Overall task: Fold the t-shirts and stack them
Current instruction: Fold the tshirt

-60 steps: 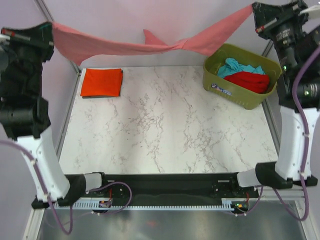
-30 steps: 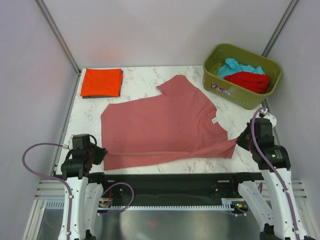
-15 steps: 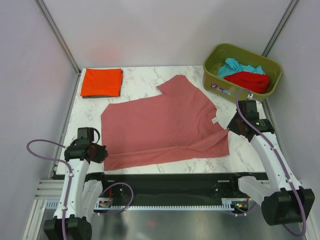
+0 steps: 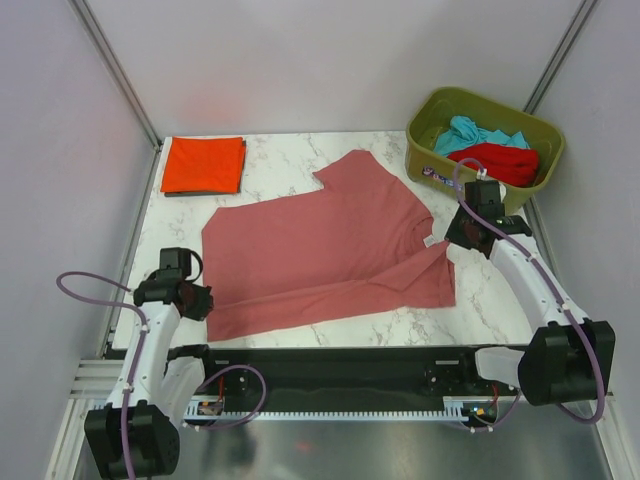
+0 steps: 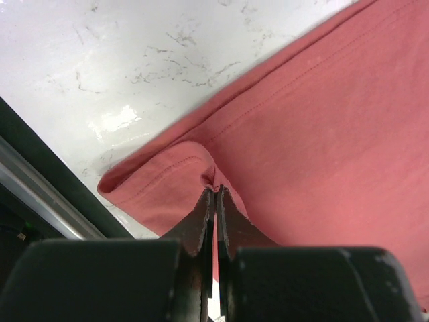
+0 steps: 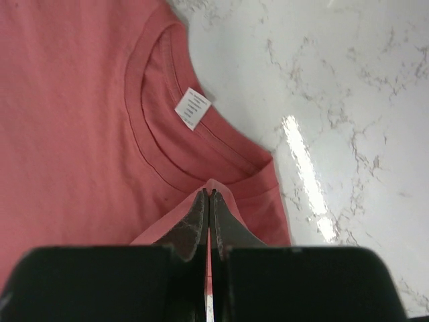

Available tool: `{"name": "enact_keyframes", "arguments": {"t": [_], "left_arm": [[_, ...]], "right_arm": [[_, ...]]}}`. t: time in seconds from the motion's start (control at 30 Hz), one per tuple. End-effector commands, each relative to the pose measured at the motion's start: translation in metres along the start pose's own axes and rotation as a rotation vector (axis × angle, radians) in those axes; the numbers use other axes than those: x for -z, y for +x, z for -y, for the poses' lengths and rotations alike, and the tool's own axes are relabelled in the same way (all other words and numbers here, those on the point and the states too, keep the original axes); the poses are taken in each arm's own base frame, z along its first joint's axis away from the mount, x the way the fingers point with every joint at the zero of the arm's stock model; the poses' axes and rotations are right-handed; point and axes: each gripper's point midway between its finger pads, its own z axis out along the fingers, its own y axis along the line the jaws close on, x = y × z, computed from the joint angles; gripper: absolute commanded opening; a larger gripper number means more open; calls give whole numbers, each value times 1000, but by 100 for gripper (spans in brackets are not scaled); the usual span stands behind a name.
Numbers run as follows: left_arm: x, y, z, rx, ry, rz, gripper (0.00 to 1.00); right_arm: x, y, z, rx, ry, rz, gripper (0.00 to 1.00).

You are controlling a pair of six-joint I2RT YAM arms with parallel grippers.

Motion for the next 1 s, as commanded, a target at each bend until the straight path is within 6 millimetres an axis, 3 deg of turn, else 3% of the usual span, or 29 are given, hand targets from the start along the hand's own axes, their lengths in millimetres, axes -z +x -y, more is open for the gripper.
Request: {"name": "enact_keyframes", "arguments": {"t": [0.0, 0.17, 0.3, 0.5, 0.7, 0.97], "left_arm": [[-7, -12, 3, 49, -6, 64, 2], [-12, -13, -1, 47, -22, 80, 2], [-15, -16, 2, 39, -19, 91, 3], [-17, -17, 8, 24, -10, 87, 12], [-17, -20, 15, -16, -10, 86, 45], [-8, -32, 19, -17, 24, 146, 50]], "right_arm": [[5, -37, -17, 37, -57, 109, 0], [1, -42, -34, 60, -137, 117, 1], [-8, -38, -30, 69, -117, 94, 0], [-11, -35, -29, 78, -110, 88, 1], [-15, -34, -34, 84, -132, 73, 3], [-21, -35, -48, 89, -179, 57, 3]]}}
